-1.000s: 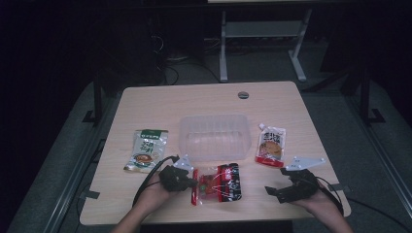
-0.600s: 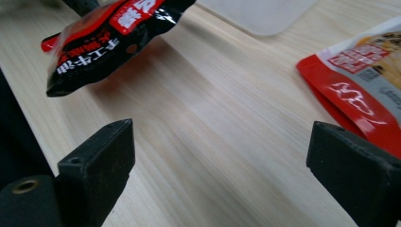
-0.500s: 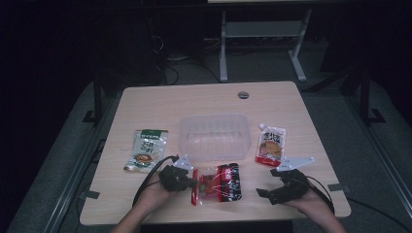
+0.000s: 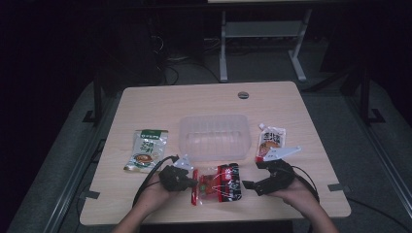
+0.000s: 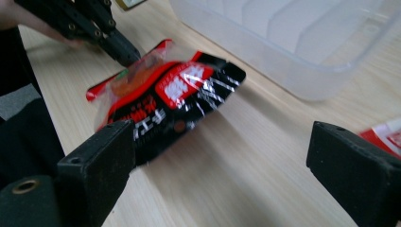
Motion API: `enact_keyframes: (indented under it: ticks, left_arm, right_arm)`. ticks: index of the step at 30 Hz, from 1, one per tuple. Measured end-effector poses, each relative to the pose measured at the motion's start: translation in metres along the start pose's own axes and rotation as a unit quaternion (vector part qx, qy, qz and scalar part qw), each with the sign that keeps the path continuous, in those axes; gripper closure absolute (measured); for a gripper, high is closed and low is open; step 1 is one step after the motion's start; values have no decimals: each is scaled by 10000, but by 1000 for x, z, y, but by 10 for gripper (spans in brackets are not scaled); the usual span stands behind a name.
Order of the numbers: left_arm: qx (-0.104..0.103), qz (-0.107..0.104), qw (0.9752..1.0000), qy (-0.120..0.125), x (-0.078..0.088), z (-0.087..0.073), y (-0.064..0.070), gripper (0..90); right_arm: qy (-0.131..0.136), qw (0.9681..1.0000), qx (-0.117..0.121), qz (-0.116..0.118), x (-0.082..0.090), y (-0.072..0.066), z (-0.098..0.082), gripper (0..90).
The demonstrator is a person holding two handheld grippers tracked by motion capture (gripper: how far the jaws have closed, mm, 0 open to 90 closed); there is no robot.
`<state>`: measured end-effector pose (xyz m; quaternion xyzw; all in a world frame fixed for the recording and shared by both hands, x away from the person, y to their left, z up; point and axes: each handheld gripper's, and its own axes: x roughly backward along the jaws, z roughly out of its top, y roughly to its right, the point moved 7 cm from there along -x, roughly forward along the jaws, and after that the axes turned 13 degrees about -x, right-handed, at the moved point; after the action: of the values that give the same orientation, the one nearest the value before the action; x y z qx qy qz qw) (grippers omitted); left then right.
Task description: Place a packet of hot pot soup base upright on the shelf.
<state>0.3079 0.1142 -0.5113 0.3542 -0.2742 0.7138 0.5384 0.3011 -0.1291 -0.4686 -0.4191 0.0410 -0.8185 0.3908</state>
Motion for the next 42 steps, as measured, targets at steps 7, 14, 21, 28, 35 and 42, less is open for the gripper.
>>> enact_keyframes:
  ticks: [7, 14, 21, 28, 35, 42]
  left_arm:
    - [80, -39, 9999, 52, 0, 0, 0, 899]
    - [89, -52, 9999, 53, 0, 0, -1, 899]
    - [74, -71, 9999, 29, 0, 0, -1, 899]
    - [82, -103, 9999, 35, 0, 0, -1, 899]
    - [135, -123, 9998, 65, 0, 0, -1, 899]
    - [80, -106, 9999, 25, 0, 0, -2, 899]
  right_arm:
    - [-41, 9998, -106, 182, -14, -6, 10, 82]
    - [-295, 9989, -167, 308, -29, -11, 3, 82]
    - [-471, 9973, -224, 508, -39, -14, -5, 135]
    - [-491, 9941, -395, 888, -46, -13, -8, 207]
    - [-543, 9908, -532, 1123, -49, -13, -11, 376]
    - [-565, 9870, -639, 1365, -47, -15, -11, 517]
